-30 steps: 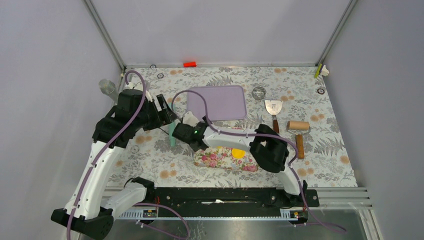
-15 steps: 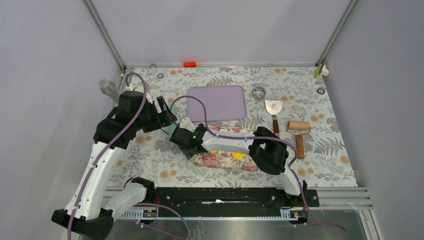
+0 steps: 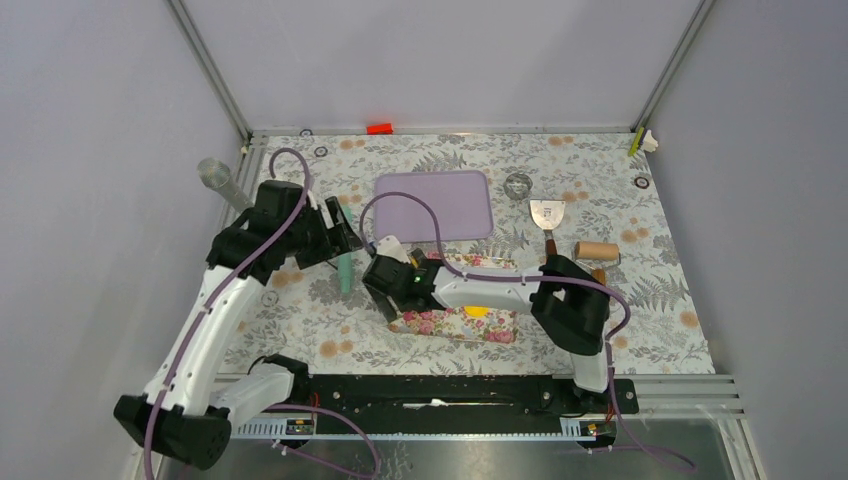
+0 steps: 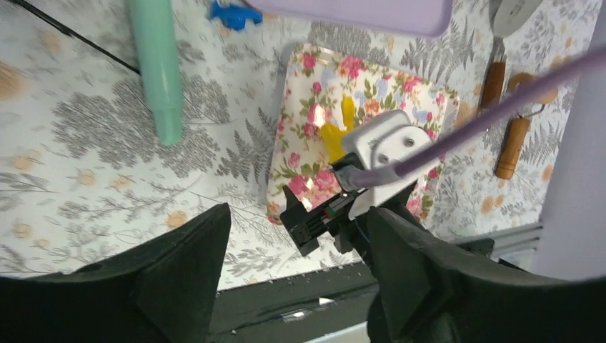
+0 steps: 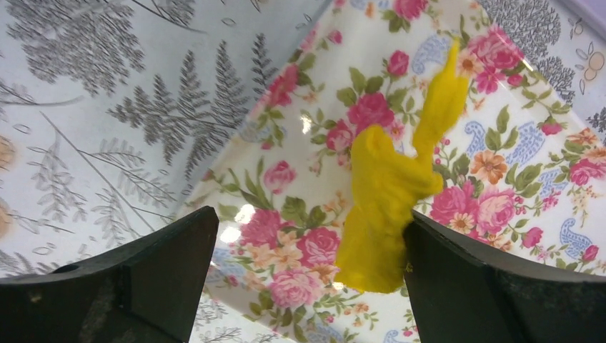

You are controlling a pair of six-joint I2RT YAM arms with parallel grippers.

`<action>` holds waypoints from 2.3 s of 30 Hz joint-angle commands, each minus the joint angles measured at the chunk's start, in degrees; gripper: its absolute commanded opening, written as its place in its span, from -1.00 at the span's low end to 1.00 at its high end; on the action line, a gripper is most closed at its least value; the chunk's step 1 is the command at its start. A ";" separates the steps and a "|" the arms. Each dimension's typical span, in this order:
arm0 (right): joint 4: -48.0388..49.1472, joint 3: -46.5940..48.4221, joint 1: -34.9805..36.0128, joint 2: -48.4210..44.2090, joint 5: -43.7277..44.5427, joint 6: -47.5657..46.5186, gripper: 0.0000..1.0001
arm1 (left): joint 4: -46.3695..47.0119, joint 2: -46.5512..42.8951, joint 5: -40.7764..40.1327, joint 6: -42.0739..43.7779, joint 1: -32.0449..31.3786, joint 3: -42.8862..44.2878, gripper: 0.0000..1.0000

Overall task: Roll out the dumpling wrappers from the dough
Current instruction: Remove the dumpling wrapper from the work surface, then pick up the spatula from the center of the board.

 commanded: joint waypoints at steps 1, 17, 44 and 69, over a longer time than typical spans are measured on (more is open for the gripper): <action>10.87 -8.28 -0.86 -5.19 -1.37 -3.70 0.97 | 4.83 4.05 6.50 -3.35 0.90 -3.19 0.44; 25.92 -22.00 -1.84 -17.10 -10.75 -7.75 0.97 | 12.37 14.65 15.27 -10.11 2.99 -4.75 0.29; 7.30 -32.12 -58.86 -34.11 -14.96 -2.37 0.91 | 9.45 13.18 -2.46 -2.83 -16.29 -2.52 0.41; 13.89 -30.34 -59.41 -19.37 -16.52 -5.05 -1.00 | 7.80 11.74 -1.46 -0.87 -16.33 1.00 0.50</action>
